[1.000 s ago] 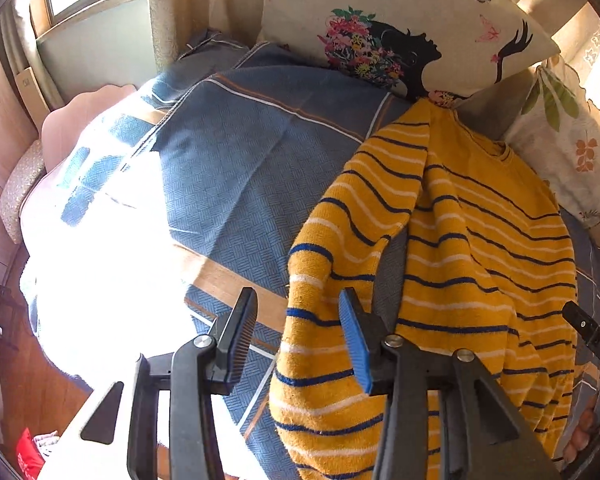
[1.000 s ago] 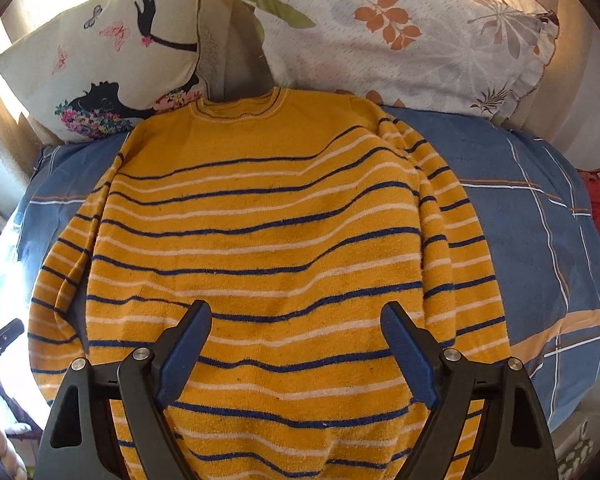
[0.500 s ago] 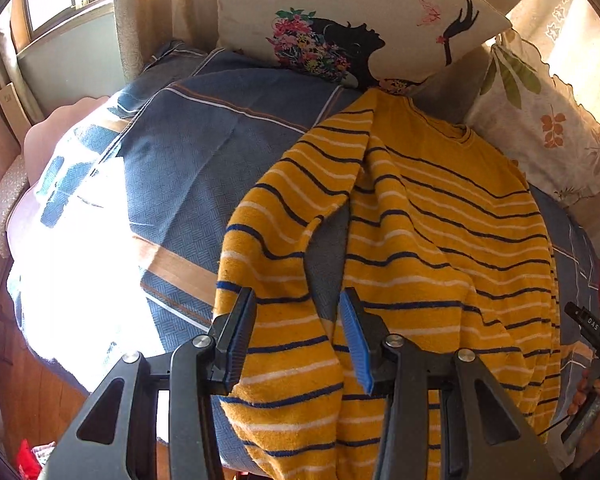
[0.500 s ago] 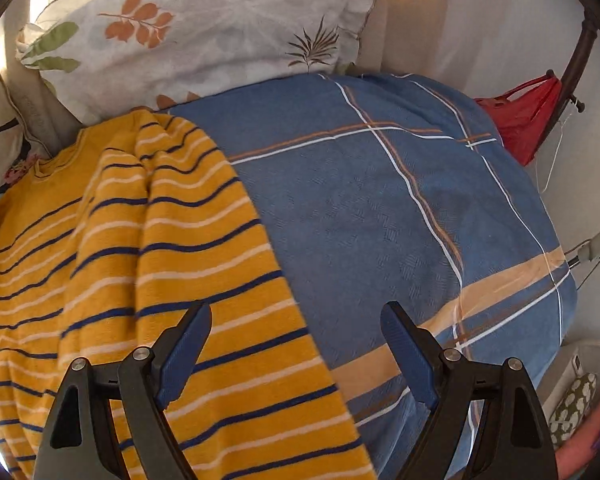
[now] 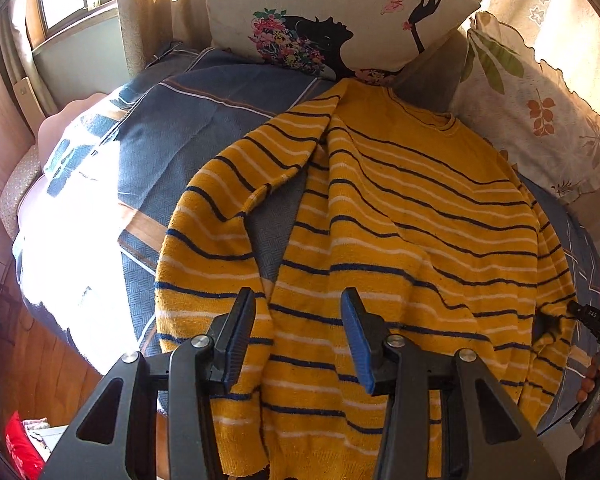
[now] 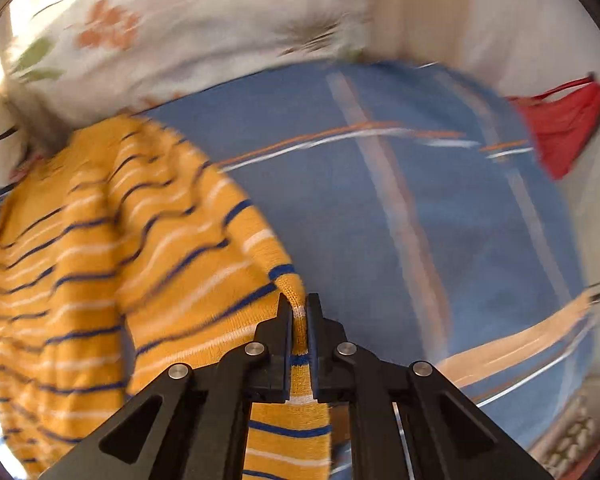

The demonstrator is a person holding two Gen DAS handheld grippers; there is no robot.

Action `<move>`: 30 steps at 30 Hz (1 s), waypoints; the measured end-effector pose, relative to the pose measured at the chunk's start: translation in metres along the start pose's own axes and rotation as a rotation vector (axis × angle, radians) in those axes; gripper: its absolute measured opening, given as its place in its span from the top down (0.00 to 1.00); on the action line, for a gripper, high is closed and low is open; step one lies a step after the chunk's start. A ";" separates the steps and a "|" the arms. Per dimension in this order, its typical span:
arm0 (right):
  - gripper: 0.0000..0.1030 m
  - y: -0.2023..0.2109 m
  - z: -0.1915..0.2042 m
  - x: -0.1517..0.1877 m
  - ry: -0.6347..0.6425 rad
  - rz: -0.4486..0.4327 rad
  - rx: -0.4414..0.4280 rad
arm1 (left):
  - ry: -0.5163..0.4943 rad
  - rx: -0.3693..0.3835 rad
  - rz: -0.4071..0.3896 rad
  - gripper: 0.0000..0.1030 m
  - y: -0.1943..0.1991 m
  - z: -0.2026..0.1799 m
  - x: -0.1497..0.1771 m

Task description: Fold small clothes

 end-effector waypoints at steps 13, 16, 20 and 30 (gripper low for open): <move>0.45 0.064 0.116 0.114 0.181 0.239 -0.616 | 0.029 0.022 0.148 0.45 -0.040 0.033 0.063; 0.45 0.058 0.146 0.156 0.268 0.312 -0.634 | 0.026 0.082 0.172 0.38 -0.045 0.032 0.080; 0.45 0.056 0.158 0.182 0.277 0.344 -0.658 | -0.007 0.083 0.176 0.54 -0.048 0.023 0.089; 0.92 0.080 0.132 0.180 0.231 0.395 -0.740 | -0.040 -0.081 0.181 0.89 -0.006 0.062 0.088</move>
Point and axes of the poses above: each gripper's, at about its wrist camera, not at the fingertips, and y roughly against the way its jaws point, z to its left, x to its underside, the point moved 10 cm from there along -y, roughly the way its jaws point, and after that the axes turned 1 degree about -x, right-handed, at the moved point
